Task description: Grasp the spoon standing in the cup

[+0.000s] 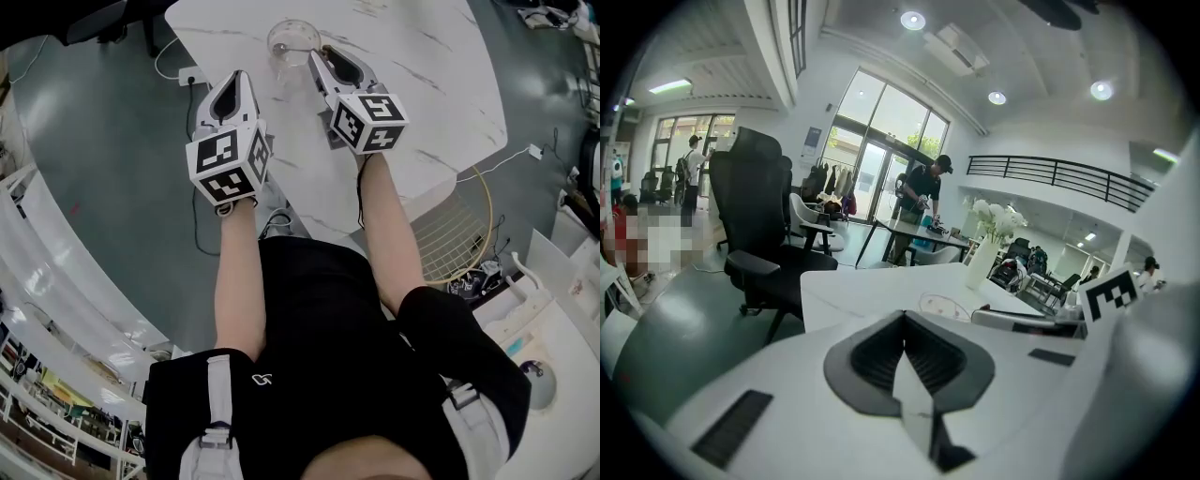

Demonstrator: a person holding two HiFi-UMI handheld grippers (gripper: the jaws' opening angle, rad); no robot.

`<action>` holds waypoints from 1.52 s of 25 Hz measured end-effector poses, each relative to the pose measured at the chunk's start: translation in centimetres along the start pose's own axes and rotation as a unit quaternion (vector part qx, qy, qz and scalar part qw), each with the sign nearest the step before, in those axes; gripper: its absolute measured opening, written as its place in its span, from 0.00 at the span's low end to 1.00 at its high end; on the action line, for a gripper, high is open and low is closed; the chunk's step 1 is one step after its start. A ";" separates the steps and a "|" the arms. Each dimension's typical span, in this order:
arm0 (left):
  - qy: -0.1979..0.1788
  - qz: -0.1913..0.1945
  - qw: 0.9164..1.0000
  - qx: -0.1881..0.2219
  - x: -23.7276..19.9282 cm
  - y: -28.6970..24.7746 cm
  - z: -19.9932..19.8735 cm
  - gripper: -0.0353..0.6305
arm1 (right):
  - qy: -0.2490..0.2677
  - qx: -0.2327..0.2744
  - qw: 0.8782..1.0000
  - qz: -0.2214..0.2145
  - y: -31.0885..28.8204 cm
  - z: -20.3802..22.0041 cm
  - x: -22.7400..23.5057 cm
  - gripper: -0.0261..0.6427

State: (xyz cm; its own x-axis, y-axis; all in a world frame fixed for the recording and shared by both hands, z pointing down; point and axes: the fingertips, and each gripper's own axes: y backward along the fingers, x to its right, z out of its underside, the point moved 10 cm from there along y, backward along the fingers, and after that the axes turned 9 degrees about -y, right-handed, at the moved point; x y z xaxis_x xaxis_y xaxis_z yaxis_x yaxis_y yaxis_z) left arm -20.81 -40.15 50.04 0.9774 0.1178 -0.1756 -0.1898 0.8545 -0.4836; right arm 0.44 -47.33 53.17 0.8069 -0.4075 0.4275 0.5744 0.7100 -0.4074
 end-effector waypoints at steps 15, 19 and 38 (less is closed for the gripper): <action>-0.013 0.002 1.000 0.026 1.8 2.0 -1.5 0.08 | 0.023 0.064 0.997 -0.023 2.6 -3.3 -1.8 0.11; -0.019 0.004 0.999 0.043 3.1 3.4 -2.1 0.08 | 0.025 0.095 0.995 -0.028 5.0 -4.8 -2.5 0.11; -0.068 -0.007 0.984 0.166 10.0 13.9 -6.7 0.08 | 0.045 0.224 0.973 -0.030 20.4 -8.6 -5.5 0.11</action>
State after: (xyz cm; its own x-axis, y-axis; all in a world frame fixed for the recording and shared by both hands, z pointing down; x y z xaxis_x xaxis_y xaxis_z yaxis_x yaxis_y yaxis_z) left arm -14.25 -30.51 35.83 0.9874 0.1517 -0.0440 -0.1571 0.9722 -0.1736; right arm 8.91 -35.54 35.59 0.7944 -0.4896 0.3596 0.5190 0.8546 0.0171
